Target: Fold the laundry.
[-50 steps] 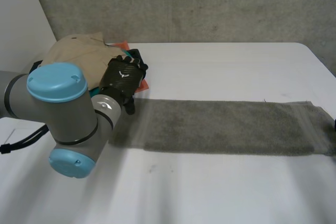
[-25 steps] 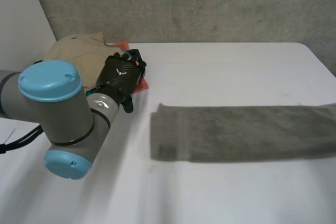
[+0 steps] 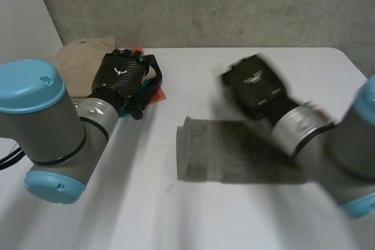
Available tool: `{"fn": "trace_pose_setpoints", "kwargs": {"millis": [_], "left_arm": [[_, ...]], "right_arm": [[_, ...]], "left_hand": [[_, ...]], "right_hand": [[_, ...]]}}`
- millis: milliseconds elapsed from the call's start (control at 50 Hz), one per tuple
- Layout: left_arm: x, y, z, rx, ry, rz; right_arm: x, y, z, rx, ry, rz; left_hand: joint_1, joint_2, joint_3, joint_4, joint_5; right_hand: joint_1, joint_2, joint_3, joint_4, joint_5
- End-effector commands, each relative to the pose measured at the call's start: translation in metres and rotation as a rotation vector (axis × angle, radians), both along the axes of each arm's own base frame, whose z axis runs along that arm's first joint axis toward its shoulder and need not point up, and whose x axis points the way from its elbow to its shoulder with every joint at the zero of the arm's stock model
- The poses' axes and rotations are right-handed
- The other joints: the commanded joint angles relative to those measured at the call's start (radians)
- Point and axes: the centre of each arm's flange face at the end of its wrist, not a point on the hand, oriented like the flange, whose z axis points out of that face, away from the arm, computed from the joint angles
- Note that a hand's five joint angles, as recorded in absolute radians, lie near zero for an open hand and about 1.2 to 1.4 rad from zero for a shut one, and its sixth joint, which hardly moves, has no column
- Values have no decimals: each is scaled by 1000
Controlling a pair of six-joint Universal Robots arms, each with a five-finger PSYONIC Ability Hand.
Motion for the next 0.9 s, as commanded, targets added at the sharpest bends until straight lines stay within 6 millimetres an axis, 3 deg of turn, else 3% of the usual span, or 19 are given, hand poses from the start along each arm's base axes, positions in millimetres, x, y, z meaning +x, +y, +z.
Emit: {"fn": "trace_pose_setpoints", "kwargs": {"millis": [20,80,140,160,180,220,260,340,400,480,620,660,720,740,800,880,900], "left_arm": [[1,2,-6,18,-11,0],[1,2,-7,20,-10,-1],[0,2,-8,22,-12,-3],[-1,2,-8,20,-12,-6],[-1,2,-8,19,-12,-6],[-2,3,-6,15,-9,-11],[-4,3,-3,4,-3,-14],[-6,4,2,-8,6,-20],[-13,9,5,-17,11,-44],[-23,17,6,-22,15,-77],[-31,19,-3,-6,3,-97],[-31,19,-4,-5,2,-98],[-31,19,-5,0,1,-95],[-31,19,-5,-1,0,-95],[-30,19,-5,-1,0,-94],[-28,20,-2,-5,2,-92],[-27,20,0,-8,4,-87]], "right_arm": [[41,54,-69,50,175,195],[44,54,-76,41,204,190],[40,46,-82,47,225,121],[37,45,-82,54,228,87],[35,45,-82,58,230,73],[32,43,-79,66,217,40],[17,32,-57,67,159,-39],[-29,5,-34,106,86,-186],[-56,-4,-47,195,109,-245],[-79,-2,-66,305,152,-264],[-121,-17,-87,324,262,-361],[-128,-21,-88,318,283,-382],[-134,-26,-89,297,321,-399],[-135,-27,-90,296,325,-403],[-133,-31,-86,262,323,-406],[-120,-33,-54,127,268,-390],[-110,-30,-35,66,233,-367]], "left_hand": [[-18,-30,-34,-28,-50],[-18,-30,-34,-28,-50],[-18,-30,-34,-28,-50],[-18,-30,-34,-28,-50],[-18,-30,-34,-28,-50],[-18,-30,-34,-28,-50],[-18,-30,-34,-28,-50],[-18,-30,-34,-28,-50],[-18,-30,-34,-28,-50],[-18,-30,-34,-28,-50],[-18,-30,-34,-28,-50],[-18,-30,-34,-28,-50],[-18,-30,-34,-28,-50],[-18,-30,-34,-28,-50],[-18,-30,-34,-28,-50],[-18,-30,-34,-28,-50],[-18,-30,-34,-28,-50]], "right_hand": [[307,222,208,200,236],[307,222,208,200,236],[-300,-385,-399,-407,-371],[-649,-734,-747,-756,-720],[-754,-839,-853,-861,-825],[-787,-872,-886,-894,-858],[-828,-913,-927,-935,-899],[-855,-940,-953,-962,-926],[-831,-916,-930,-938,-902],[-779,-864,-877,-886,-850],[-497,-582,-596,-604,-568],[-333,-418,-432,-440,-404],[305,220,206,198,234],[307,222,208,200,236],[307,222,208,200,236],[307,222,208,200,236],[307,222,208,200,236]]}}
